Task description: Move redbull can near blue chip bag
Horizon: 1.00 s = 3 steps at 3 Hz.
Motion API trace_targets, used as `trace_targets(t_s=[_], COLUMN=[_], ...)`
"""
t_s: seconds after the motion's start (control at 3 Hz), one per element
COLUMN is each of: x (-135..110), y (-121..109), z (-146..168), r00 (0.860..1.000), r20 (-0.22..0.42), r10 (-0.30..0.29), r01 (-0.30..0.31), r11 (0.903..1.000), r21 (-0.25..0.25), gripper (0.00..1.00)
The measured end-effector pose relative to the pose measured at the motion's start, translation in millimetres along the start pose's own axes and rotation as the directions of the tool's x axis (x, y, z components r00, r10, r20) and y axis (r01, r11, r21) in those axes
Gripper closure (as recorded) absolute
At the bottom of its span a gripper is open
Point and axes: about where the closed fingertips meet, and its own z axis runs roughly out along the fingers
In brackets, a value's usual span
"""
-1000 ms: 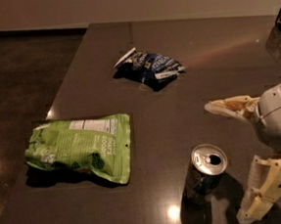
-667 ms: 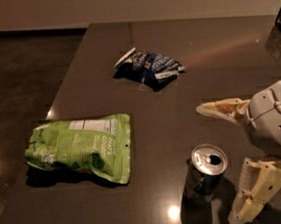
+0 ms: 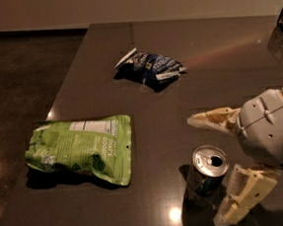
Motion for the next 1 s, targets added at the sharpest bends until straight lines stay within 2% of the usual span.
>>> trace_targets(t_s=[0.33, 0.67, 1.0], x=[-3.1, -3.8, -6.2], y=[3.4, 4.1, -11.2], z=[2.3, 0.9, -10.9], r00=[1.0, 1.0, 0.999], r20=[0.0, -0.026, -0.045], r10=[-0.005, -0.001, 0.021], r01=[0.005, 0.002, -0.019], r11=[0.9999, 1.0, 0.9993], r21=[-0.01, 0.006, 0.033], gripper=[0.34, 0.58, 0.82])
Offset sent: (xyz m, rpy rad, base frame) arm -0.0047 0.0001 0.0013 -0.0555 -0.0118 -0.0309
